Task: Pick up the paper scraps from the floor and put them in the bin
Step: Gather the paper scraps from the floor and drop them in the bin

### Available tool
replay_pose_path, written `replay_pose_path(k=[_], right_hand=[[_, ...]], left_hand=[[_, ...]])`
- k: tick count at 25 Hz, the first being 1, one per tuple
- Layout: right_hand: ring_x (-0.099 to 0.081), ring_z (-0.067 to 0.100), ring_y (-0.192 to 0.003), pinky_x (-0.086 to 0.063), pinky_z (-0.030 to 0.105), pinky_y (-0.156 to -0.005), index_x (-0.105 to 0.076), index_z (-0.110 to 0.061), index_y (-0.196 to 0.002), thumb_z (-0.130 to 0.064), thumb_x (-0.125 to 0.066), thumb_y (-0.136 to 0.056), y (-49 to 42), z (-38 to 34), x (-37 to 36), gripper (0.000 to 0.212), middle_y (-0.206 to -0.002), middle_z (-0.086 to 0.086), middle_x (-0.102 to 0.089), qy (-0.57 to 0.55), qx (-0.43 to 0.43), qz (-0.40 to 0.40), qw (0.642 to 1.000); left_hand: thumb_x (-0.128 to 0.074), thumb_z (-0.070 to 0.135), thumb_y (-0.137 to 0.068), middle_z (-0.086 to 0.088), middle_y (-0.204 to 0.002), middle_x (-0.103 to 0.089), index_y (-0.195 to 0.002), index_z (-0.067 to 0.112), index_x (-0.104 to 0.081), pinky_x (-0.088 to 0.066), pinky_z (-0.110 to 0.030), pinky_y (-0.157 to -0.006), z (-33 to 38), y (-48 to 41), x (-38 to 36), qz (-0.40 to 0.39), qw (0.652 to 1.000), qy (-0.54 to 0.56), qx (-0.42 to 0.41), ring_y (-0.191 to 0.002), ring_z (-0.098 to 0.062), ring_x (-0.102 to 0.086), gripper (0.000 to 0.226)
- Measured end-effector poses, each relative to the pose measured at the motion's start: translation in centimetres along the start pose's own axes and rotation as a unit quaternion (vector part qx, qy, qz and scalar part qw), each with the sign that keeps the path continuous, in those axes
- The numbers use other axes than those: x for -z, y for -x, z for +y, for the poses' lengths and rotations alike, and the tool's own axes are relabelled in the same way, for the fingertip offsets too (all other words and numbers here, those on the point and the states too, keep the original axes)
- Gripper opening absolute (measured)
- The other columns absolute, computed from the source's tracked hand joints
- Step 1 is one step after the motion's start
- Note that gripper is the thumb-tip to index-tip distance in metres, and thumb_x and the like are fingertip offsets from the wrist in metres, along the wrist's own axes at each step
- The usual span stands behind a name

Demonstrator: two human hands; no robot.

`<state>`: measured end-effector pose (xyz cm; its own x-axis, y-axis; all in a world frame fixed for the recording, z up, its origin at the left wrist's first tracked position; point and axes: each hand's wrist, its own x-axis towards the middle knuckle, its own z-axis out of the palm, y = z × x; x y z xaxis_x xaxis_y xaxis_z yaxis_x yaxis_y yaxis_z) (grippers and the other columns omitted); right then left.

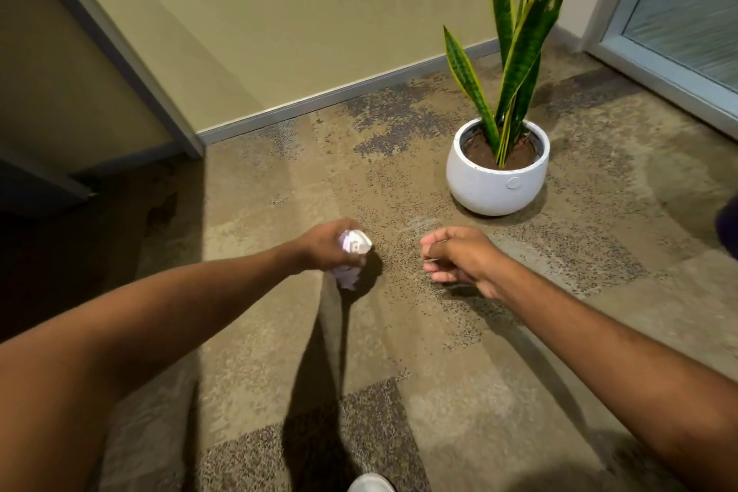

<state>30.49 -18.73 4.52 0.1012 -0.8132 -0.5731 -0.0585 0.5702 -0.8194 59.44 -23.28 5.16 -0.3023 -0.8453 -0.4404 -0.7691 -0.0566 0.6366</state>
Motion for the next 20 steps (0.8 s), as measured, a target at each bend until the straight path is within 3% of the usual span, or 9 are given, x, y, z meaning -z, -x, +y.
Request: replay_pose_path(k=[2, 5, 8, 10, 13, 17, 20], right_hand=[[-0.076, 0.025, -0.094, -0.066, 0.041, -0.078, -0.073, -0.014, -0.116, -0.006, -0.081, -0.092, 0.3, -0.2, 0.4, 0.027, -0.122, 0.022, -0.076, 0.006, 0.010, -0.007, 1.000], [-0.071, 0.027, -0.117, -0.064, 0.055, -0.092, -0.064, -0.034, -0.138, -0.018, -0.085, -0.089, 1.2, -1.2, 1.0, 0.055, -0.138, 0.005, -0.067, 0.012, 0.044, -0.014, 0.999], [-0.070, 0.026, -0.121, -0.061, 0.057, -0.096, -0.049, -0.045, -0.153, -0.034, -0.087, -0.088, 2.4, -2.3, 2.2, 0.076, -0.143, -0.006, -0.062, 0.004, 0.087, -0.003, 0.996], [-0.076, 0.024, -0.114, -0.062, 0.057, -0.095, -0.053, -0.045, -0.148, -0.038, -0.089, -0.085, 3.2, -2.9, 3.2, 0.073, -0.135, -0.008, -0.071, -0.028, 0.112, 0.003, 0.993], [-0.078, 0.020, -0.106, -0.063, 0.045, -0.087, -0.065, -0.043, -0.134, -0.043, -0.088, -0.086, 4.0, -3.8, 4.8, 0.054, -0.121, -0.007, -0.080, -0.056, 0.155, 0.036, 0.986], [-0.077, 0.024, -0.111, -0.062, 0.038, -0.078, -0.069, -0.034, -0.130, -0.044, -0.083, -0.090, 5.4, -5.0, 8.3, 0.044, -0.119, -0.001, -0.081, -0.120, 0.189, 0.082, 0.971], [-0.078, 0.025, -0.108, -0.063, 0.043, -0.081, -0.070, -0.024, -0.131, -0.037, -0.084, -0.090, 7.1, -6.5, 11.9, 0.045, -0.121, 0.008, -0.080, -0.133, 0.205, 0.095, 0.965]], left_hand=[[-0.086, 0.029, -0.086, -0.011, -0.118, -0.070, -0.129, 0.022, -0.059, -0.064, -0.034, -0.067, 3.0, -0.1, -0.3, -0.014, 0.991, 0.133, 0.030, -0.102, -0.028, -0.073, 0.051], [-0.079, 0.032, -0.092, -0.015, -0.128, -0.071, -0.131, 0.024, -0.062, -0.064, -0.057, -0.085, 7.2, -0.9, -1.0, -0.040, 0.960, 0.274, 0.037, -0.116, -0.037, -0.072, 0.044], [-0.074, 0.037, -0.095, -0.016, -0.128, -0.074, -0.133, 0.021, -0.064, -0.061, -0.060, -0.093, 11.2, -1.8, -2.0, -0.074, 0.931, 0.358, 0.021, -0.116, -0.037, -0.073, 0.042], [-0.071, 0.046, -0.095, -0.013, -0.127, -0.075, -0.127, 0.019, -0.069, -0.059, -0.058, -0.099, 14.1, -2.2, -2.9, -0.094, 0.922, 0.375, 0.006, -0.116, -0.034, -0.074, 0.042], [-0.066, 0.070, -0.090, -0.007, -0.126, -0.077, -0.119, 0.022, -0.078, -0.058, -0.056, -0.102, 18.1, -2.5, -3.9, -0.118, 0.917, 0.380, -0.027, -0.116, -0.028, -0.074, 0.058], [-0.044, 0.092, -0.085, 0.000, -0.135, -0.072, -0.131, 0.035, -0.072, -0.060, -0.052, -0.098, 22.5, -2.1, -4.8, -0.148, 0.929, 0.325, -0.093, -0.126, -0.023, -0.069, 0.078], [-0.038, 0.097, -0.081, 0.004, -0.134, -0.072, -0.127, 0.048, -0.069, -0.059, -0.046, -0.093, 25.6, -1.9, -5.1, -0.133, 0.940, 0.290, -0.121, -0.115, -0.020, -0.069, 0.075]])
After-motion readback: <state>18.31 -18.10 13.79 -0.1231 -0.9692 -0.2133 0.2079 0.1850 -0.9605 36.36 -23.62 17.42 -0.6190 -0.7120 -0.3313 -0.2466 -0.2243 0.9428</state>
